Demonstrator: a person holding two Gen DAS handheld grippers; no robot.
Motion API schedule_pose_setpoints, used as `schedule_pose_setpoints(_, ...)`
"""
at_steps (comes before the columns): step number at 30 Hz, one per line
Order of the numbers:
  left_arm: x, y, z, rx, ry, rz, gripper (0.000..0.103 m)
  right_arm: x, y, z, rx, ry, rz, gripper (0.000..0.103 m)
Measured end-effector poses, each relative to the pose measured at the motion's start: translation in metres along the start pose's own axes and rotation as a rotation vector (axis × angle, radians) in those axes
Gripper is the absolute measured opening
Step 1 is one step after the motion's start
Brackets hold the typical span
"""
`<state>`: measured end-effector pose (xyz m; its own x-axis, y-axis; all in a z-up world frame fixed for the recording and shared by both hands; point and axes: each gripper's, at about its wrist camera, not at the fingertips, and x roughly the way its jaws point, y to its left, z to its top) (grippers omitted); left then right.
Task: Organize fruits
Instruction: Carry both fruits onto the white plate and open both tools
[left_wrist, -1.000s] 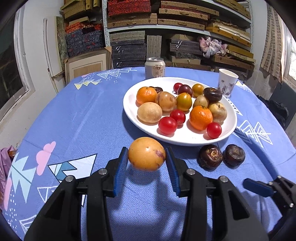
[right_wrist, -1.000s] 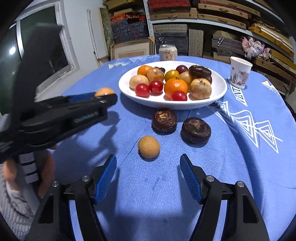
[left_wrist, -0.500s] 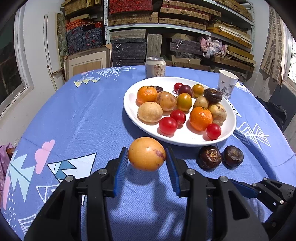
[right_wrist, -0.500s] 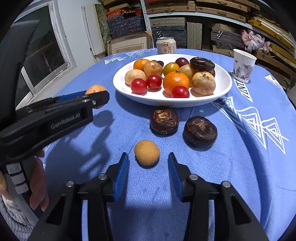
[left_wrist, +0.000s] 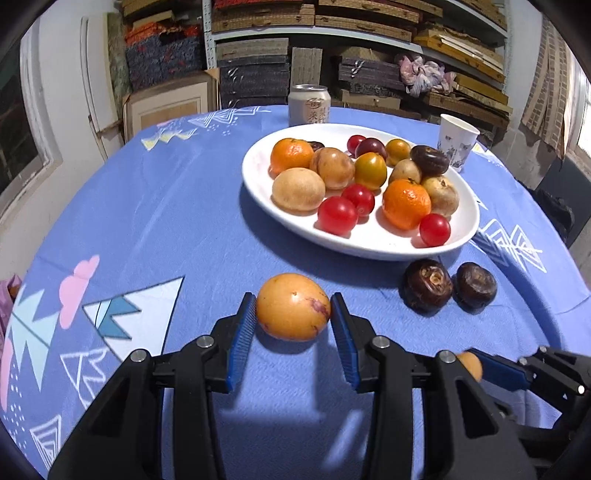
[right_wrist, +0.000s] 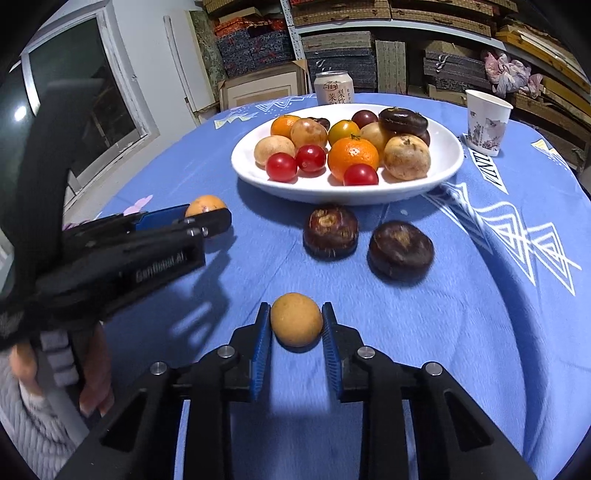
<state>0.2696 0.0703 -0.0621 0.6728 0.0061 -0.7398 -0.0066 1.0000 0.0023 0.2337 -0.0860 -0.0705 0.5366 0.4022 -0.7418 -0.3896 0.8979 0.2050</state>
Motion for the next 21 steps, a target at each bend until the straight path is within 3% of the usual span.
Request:
schedule_pose_setpoints(6, -0.032, 0.017, -0.004, -0.049, -0.029, -0.043, 0.041, -0.042, -0.007, -0.013, 0.015, -0.081, 0.029, 0.028)
schedule_pose_setpoints(10, -0.038, 0.018, 0.018, -0.013, -0.044, -0.021, 0.041, -0.056, -0.008, 0.002, -0.014, -0.116, 0.024, 0.028)
schedule_pose_setpoints(16, -0.025, 0.009, 0.091, 0.005, -0.087, 0.008, 0.041, -0.049, -0.010, 0.058, -0.055, -0.158, -0.004, 0.028)
schedule_pose_setpoints(21, 0.009, -0.004, 0.148, 0.014, -0.096, 0.029, 0.041, -0.035, -0.039, 0.134, -0.032, -0.196, -0.048, 0.028)
